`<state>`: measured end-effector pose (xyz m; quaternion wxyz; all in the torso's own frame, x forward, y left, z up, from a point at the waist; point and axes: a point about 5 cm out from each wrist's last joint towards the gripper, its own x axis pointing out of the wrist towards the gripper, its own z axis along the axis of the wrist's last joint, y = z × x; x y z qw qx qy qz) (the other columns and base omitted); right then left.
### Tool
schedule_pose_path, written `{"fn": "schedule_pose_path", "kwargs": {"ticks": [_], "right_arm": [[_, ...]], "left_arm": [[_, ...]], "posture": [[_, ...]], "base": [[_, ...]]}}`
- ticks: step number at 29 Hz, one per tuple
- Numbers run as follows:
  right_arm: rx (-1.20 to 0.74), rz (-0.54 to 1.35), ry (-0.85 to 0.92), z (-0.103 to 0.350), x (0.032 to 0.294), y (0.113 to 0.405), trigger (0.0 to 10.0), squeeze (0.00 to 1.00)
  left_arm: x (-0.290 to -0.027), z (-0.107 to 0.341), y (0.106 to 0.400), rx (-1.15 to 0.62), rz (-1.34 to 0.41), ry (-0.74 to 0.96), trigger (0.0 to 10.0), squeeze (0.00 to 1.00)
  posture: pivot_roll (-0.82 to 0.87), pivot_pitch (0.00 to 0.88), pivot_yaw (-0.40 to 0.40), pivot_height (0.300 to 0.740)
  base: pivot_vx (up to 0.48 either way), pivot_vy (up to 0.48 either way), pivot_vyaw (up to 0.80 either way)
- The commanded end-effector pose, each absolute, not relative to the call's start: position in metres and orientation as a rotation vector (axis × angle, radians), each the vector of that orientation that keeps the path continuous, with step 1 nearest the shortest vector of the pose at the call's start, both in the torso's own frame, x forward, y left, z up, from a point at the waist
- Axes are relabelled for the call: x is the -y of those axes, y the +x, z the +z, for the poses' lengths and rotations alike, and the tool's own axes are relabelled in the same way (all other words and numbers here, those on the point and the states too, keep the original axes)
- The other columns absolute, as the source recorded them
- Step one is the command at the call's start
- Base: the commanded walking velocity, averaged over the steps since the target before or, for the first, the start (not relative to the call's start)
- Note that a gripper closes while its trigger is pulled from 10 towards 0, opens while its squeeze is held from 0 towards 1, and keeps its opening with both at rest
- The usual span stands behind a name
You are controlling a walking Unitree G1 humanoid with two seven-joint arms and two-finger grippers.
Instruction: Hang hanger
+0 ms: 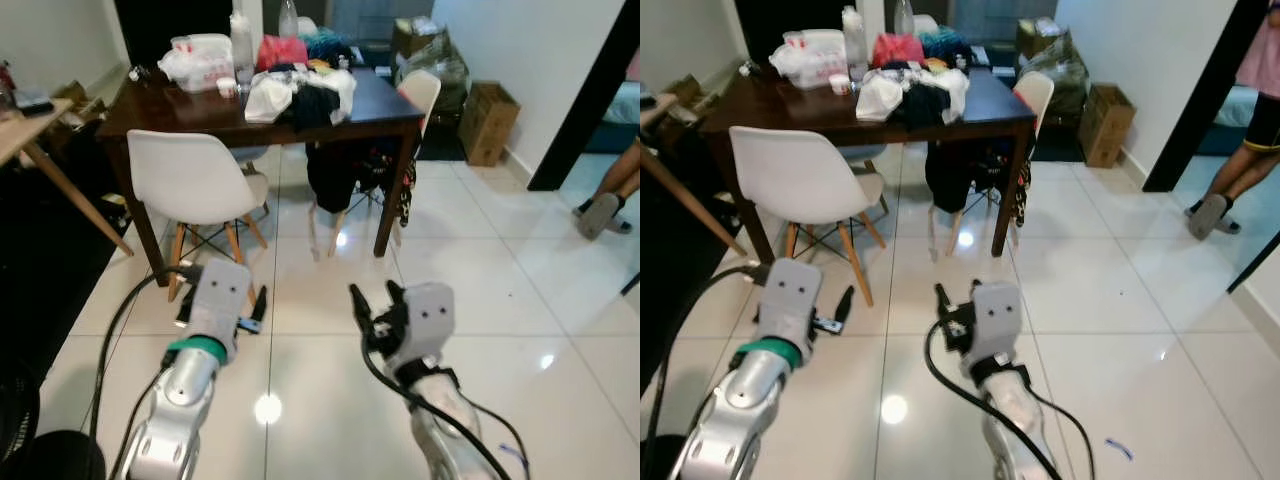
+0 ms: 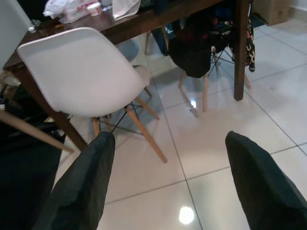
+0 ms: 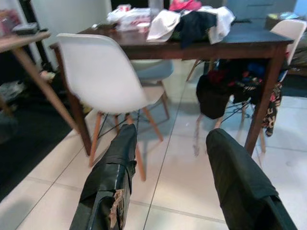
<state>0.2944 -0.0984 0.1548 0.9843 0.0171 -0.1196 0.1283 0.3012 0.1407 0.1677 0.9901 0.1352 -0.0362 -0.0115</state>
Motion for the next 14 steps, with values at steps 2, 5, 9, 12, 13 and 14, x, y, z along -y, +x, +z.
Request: {"fn": "schedule_pose_path", "kwargs": {"ticks": [2, 5, 9, 12, 13, 14], "right_arm": [[0.209, 0.227, 0.041, 0.1485, 0.1057, 0.2951, 10.0, 0.00], [0.208, 0.225, 0.040, 0.1483, 0.1059, 0.2951, 10.0, 0.00], [0.208, 0.222, 0.040, 0.1482, 0.1059, 0.2952, 10.0, 0.00], [0.212, 0.211, 0.036, 0.1486, 0.1066, 0.2953, 10.0, 0.00], [0.212, 0.211, 0.036, 0.1486, 0.1066, 0.2953, 10.0, 0.00], [0.213, 0.208, 0.035, 0.1487, 0.1068, 0.2953, 10.0, 0.00]], "left_arm": [[-0.1362, 0.1662, 0.3012, 0.071, -0.037, 0.281, 10.0, 0.00], [-0.1359, 0.1665, 0.3005, 0.073, -0.040, 0.281, 10.0, 0.00], [-0.1361, 0.1668, 0.3001, 0.074, -0.042, 0.282, 10.0, 0.00], [-0.1368, 0.1676, 0.3000, 0.079, -0.045, 0.287, 10.0, 0.00], [-0.1368, 0.1676, 0.3000, 0.079, -0.045, 0.287, 10.0, 0.00], [-0.1370, 0.1678, 0.3000, 0.080, -0.045, 0.287, 10.0, 0.00]], "posture": [[-0.11, 0.068, 0.071, 0.740], [-0.11, 0.070, 0.071, 0.740], [-0.11, 0.074, 0.072, 0.740], [-0.11, 0.076, 0.073, 0.740], [-0.11, 0.076, 0.073, 0.740], [-0.11, 0.076, 0.073, 0.740]], "base": [[0.461, 0.000, -0.80], [0.461, 0.000, -0.80], [0.461, 0.000, -0.80], [0.461, 0.000, -0.76], [0.461, 0.000, -0.67], [0.461, 0.000, -0.67]]}}
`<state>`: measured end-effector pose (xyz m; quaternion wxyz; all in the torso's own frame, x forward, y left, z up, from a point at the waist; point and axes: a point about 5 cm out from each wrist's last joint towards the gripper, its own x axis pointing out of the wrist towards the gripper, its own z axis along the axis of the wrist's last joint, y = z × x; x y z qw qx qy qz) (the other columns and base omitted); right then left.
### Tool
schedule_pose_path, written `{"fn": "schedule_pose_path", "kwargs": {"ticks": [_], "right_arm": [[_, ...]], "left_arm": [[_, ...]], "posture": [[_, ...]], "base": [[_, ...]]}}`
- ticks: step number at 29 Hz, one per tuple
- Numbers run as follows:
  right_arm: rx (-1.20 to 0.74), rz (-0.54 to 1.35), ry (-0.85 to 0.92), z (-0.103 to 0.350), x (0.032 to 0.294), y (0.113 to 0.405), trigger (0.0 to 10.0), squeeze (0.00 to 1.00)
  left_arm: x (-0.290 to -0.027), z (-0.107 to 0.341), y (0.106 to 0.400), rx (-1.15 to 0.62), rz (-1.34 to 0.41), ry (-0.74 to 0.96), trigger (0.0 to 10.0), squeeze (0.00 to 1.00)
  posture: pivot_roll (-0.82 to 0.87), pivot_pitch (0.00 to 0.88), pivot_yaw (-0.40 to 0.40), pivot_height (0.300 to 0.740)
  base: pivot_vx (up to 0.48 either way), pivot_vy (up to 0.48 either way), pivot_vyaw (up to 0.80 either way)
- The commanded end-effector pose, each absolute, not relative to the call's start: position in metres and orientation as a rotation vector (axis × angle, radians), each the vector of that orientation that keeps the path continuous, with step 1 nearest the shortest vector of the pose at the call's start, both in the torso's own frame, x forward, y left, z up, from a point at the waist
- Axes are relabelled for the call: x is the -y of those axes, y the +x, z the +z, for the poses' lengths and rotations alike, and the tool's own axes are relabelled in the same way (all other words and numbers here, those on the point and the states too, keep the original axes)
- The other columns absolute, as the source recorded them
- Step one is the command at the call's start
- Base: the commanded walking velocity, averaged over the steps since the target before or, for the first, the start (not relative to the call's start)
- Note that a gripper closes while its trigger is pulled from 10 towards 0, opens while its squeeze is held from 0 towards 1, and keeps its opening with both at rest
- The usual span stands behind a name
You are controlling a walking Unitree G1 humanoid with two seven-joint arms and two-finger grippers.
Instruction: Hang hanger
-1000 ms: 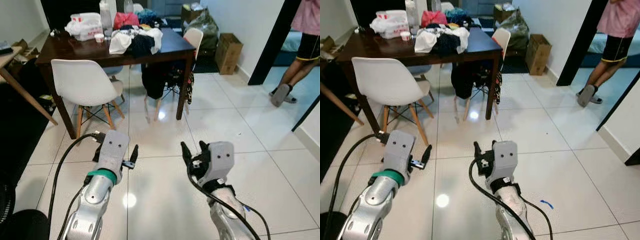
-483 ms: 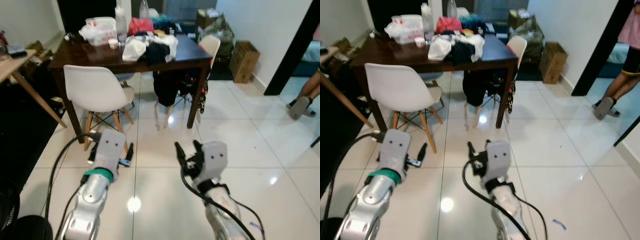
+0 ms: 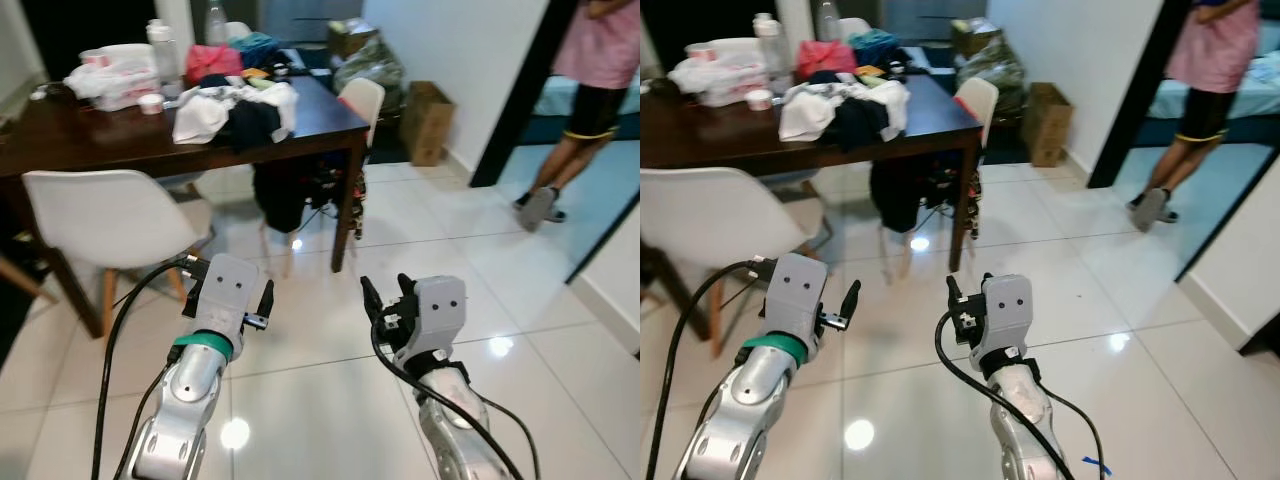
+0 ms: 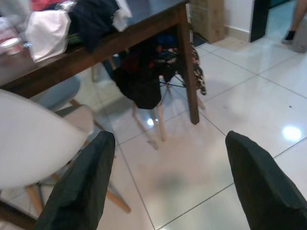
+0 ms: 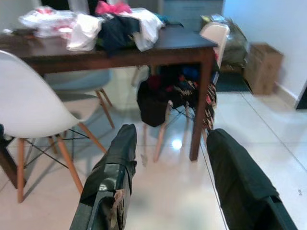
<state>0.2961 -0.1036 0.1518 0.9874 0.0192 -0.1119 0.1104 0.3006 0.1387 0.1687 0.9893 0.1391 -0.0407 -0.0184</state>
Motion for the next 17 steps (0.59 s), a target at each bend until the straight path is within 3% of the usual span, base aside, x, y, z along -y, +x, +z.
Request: {"fn": "schedule_pose_path", "kwargs": {"ticks": [1, 17], "right_arm": [[0.213, 0.203, 0.033, 0.149, 0.107, 0.295, 10.0, 0.00], [0.313, 0.234, 0.007, 0.173, 0.100, 0.302, 10.0, 0.00]], "left_arm": [[-0.137, 0.168, 0.300, 0.081, -0.045, 0.288, 10.0, 0.00], [-0.142, 0.198, 0.305, 0.221, 0.036, 0.404, 10.0, 0.00]], "posture": [[-0.11, 0.078, 0.073, 0.740], [-0.10, 0.077, 0.074, 0.740]], "base": [[0.461, 0.000, 0.00], [0.465, 0.000, 0.00]]}}
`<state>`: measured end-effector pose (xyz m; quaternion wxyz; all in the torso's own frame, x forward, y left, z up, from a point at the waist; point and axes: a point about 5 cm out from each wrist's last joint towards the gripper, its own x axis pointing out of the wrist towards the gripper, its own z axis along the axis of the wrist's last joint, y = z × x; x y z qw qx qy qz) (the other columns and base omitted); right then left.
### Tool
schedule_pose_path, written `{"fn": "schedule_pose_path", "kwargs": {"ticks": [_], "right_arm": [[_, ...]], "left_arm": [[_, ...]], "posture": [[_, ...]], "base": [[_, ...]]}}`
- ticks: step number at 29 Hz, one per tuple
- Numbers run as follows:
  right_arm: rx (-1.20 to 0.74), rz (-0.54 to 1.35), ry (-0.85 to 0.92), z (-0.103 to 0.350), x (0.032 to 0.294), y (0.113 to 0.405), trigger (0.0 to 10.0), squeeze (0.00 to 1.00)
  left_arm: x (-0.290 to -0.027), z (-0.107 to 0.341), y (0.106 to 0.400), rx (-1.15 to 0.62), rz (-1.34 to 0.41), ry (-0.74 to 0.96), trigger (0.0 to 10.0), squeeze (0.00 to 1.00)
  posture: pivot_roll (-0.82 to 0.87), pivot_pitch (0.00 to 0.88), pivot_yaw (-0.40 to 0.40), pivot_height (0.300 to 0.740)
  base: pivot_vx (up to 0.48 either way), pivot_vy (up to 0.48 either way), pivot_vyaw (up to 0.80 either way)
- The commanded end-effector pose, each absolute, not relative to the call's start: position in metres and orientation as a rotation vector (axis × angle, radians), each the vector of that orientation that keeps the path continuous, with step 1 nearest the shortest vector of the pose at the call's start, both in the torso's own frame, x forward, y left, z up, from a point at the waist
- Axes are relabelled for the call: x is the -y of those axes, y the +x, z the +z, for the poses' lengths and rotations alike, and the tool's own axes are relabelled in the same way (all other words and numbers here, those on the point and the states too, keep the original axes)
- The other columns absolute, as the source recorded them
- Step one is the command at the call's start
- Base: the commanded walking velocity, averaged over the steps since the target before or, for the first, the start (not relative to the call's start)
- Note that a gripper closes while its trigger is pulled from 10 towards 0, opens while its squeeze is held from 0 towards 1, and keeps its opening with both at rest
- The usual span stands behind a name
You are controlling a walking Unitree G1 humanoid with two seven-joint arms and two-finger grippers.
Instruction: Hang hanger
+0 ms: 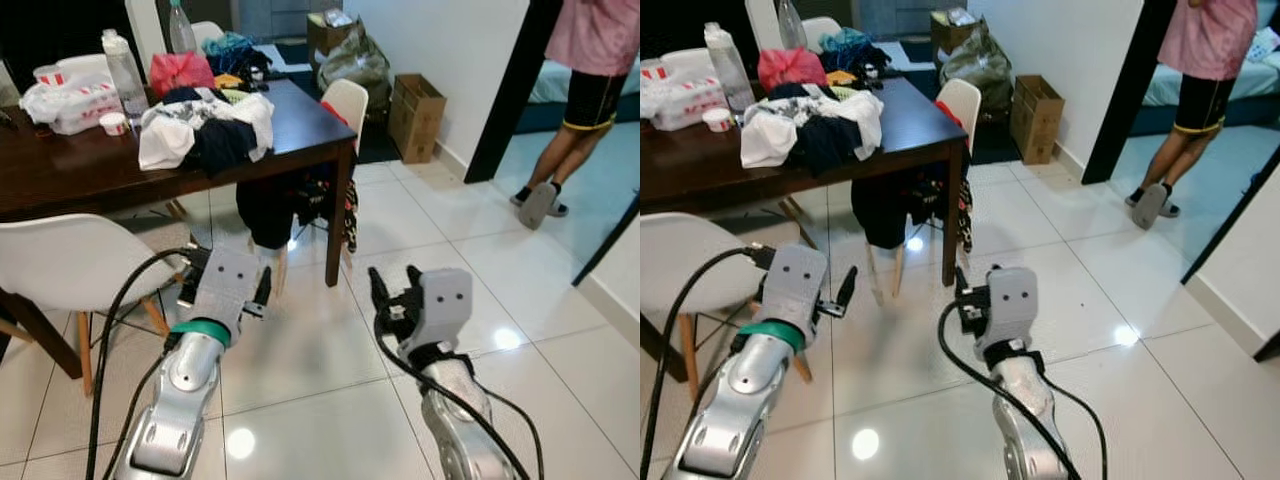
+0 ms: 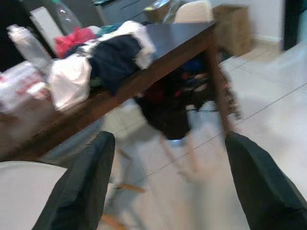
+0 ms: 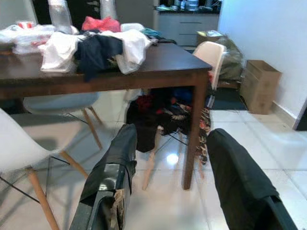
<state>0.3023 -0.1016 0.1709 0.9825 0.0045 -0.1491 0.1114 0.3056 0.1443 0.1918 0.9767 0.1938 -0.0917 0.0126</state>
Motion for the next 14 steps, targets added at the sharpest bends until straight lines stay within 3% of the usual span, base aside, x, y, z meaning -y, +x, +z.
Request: {"fn": "schedule_pose_path", "kwargs": {"ticks": [1, 14], "right_arm": [[0.329, 0.247, 0.009, 0.178, 0.097, 0.302, 10.0, 0.00], [0.426, 0.283, 0.008, 0.205, 0.088, 0.307, 10.0, 0.00]], "left_arm": [[-0.143, 0.203, 0.305, 0.240, 0.050, 0.411, 10.0, 0.00], [-0.149, 0.239, 0.308, 0.358, 0.070, 0.412, 10.0, 0.00]], "posture": [[-0.10, 0.077, 0.074, 0.740], [-0.08, 0.081, 0.063, 0.740]], "base": [[0.472, 0.000, 0.00], [0.472, 0.000, 0.00]]}}
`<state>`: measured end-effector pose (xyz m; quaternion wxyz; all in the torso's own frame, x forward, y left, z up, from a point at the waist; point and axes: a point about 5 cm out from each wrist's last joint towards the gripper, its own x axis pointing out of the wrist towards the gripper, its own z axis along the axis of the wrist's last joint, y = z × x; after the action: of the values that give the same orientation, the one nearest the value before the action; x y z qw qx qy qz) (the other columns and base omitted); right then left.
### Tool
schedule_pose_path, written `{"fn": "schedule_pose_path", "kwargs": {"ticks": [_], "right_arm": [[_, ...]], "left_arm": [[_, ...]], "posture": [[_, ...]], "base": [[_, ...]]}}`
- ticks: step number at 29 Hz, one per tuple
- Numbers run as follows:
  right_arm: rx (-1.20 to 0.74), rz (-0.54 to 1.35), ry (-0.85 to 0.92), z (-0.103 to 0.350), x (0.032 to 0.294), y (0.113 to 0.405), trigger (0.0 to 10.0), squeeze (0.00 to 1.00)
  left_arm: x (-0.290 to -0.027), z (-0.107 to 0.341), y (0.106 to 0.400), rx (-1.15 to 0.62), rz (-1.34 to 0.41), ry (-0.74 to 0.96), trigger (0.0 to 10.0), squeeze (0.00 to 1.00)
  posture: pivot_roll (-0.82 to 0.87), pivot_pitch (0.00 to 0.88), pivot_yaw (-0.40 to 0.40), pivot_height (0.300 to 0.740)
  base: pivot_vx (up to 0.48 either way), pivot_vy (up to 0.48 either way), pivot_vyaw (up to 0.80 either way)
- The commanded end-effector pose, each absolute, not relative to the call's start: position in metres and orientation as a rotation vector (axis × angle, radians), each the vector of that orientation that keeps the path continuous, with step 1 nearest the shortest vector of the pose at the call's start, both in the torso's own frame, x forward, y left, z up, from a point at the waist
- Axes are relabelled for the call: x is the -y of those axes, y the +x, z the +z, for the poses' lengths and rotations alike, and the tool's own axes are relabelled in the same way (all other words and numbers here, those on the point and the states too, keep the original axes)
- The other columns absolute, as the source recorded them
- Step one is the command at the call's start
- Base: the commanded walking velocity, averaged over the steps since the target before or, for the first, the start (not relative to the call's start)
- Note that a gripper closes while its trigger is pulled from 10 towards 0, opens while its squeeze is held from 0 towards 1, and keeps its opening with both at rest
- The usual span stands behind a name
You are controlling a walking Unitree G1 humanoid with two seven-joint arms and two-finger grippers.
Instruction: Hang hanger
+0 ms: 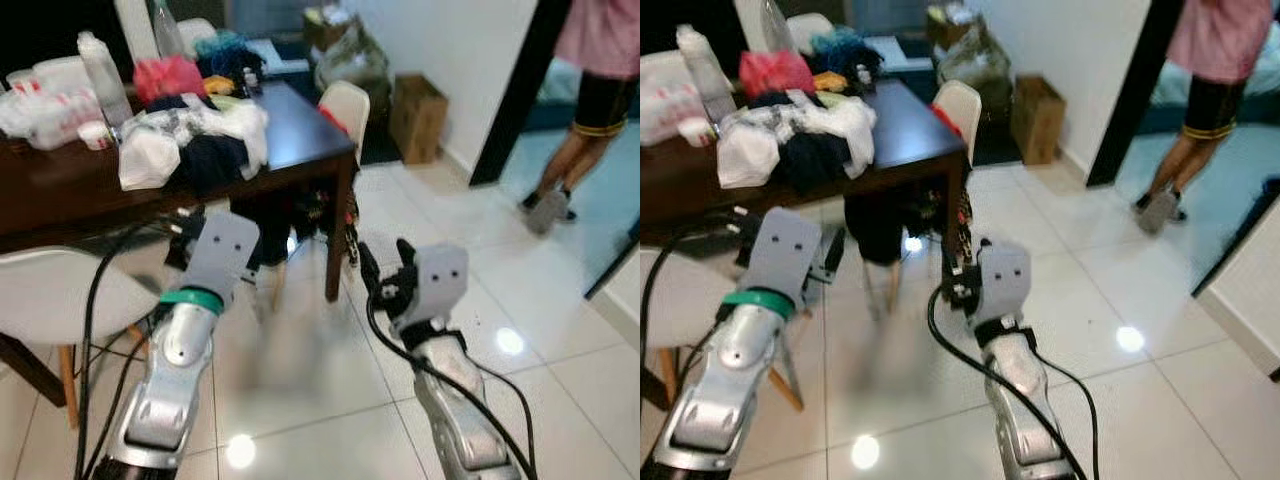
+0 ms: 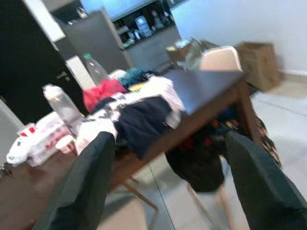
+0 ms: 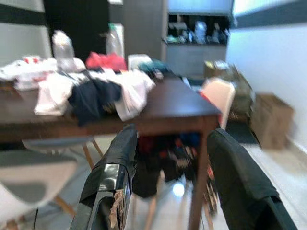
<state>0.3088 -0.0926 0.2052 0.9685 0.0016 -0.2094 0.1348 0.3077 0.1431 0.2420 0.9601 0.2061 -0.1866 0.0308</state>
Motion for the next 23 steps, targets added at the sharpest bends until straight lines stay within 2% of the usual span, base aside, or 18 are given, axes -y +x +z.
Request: {"fn": "schedule_pose_path", "kwargs": {"ticks": [1, 8, 23], "right_arm": [[0.450, 0.281, -0.007, 0.210, 0.089, 0.307, 10.0, 0.00], [0.500, 0.273, -0.035, 0.224, 0.094, 0.309, 10.0, 0.00], [0.496, 0.270, -0.025, 0.225, 0.094, 0.308, 10.0, 0.00]], "left_arm": [[-0.149, 0.245, 0.308, 0.371, 0.067, 0.401, 10.0, 0.00], [-0.150, 0.255, 0.309, 0.380, 0.066, 0.330, 10.0, 0.00], [-0.150, 0.260, 0.308, 0.384, 0.052, 0.322, 10.0, 0.00]], "posture": [[-0.08, 0.081, 0.062, 0.740], [-0.08, 0.082, 0.061, 0.740], [-0.08, 0.086, 0.065, 0.740]], "base": [[0.472, 0.000, 0.00], [0.472, 0.000, 0.00], [0.472, 0.000, 0.00]]}}
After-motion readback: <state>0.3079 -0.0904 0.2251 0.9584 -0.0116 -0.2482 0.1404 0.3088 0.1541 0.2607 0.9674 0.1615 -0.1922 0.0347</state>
